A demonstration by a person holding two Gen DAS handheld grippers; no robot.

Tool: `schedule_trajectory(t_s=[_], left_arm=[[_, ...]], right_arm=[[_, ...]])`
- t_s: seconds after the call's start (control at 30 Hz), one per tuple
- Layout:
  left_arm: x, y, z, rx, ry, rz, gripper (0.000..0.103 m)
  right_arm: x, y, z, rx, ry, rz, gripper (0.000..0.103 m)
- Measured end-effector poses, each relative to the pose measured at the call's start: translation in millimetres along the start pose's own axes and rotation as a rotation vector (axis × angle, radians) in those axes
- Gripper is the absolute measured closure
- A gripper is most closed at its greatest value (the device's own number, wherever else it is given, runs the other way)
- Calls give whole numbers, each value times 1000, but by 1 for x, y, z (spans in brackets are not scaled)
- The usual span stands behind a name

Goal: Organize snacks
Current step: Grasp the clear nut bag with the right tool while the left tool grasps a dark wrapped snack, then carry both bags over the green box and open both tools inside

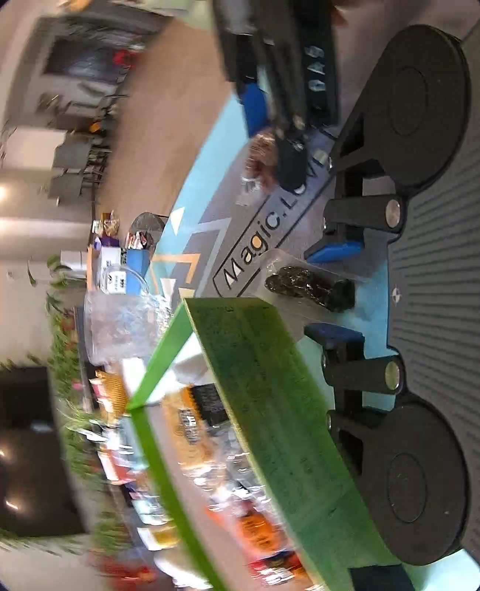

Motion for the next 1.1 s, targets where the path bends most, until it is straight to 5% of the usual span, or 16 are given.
schedule_trajectory(t_s=[0.53,1.1], left_arm=[[53,8,-104,7,-137,-212,76],[58,51,-148,-39,-243,-321,76]], right_arm=[[-17,33,-37,-60,-104,-19,51],[-49,101,-59,-101,-170,-115,51]])
Point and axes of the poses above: each gripper's, at about its wrist camera, not at the fingertips, and z roughly the way its jaws point, y to its left, x to its underside, the point moved 8 cm from there along z, roughly the way its jaws point, and after that the axes turned 8 degrees about y, right-handed, at the moved point
